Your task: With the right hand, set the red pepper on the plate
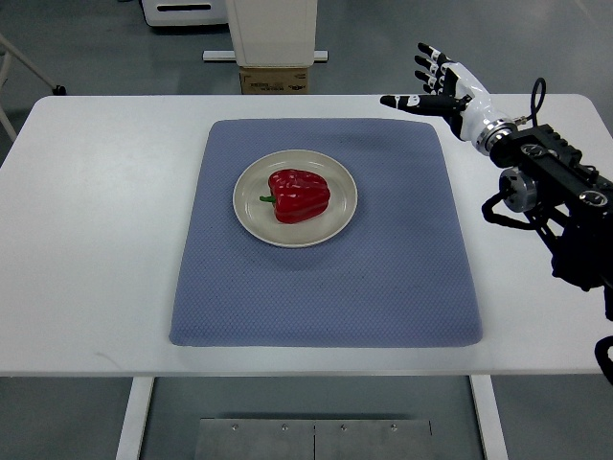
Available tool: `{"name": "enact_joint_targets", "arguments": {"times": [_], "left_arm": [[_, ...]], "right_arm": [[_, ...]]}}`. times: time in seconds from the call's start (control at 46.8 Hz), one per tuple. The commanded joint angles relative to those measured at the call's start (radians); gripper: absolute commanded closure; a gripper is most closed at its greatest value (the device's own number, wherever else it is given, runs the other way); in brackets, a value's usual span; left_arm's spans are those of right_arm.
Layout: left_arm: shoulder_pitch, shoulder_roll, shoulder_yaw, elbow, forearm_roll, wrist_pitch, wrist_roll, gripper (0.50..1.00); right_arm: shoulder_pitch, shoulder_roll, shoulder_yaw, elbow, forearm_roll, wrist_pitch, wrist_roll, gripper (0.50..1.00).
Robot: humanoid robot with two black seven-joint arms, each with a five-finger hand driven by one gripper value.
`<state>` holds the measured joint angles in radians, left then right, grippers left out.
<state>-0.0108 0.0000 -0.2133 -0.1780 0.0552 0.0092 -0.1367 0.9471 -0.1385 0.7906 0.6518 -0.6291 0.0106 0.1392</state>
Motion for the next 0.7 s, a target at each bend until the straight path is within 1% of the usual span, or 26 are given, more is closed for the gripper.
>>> {"name": "enact_joint_targets", "arguments": {"times": [0.0, 0.32, 0.683], "left_arm": [[0.000, 0.000, 0.000, 0.000, 0.000, 0.000, 0.000, 0.500], [0.000, 0.000, 0.000, 0.000, 0.000, 0.000, 0.000, 0.500], [0.000, 0.000, 0.000, 0.000, 0.000, 0.000, 0.000, 0.500]], "right_arm": [[-0.025, 0.011, 0.053, -0.003, 0.000, 0.000, 0.002, 0.500], [-0.079, 0.112, 0.237, -0.067, 0.000, 0.002, 0.002, 0.500], [-0.120, 0.112, 0.259, -0.070, 0.058, 0.002, 0.003, 0.500]]}}
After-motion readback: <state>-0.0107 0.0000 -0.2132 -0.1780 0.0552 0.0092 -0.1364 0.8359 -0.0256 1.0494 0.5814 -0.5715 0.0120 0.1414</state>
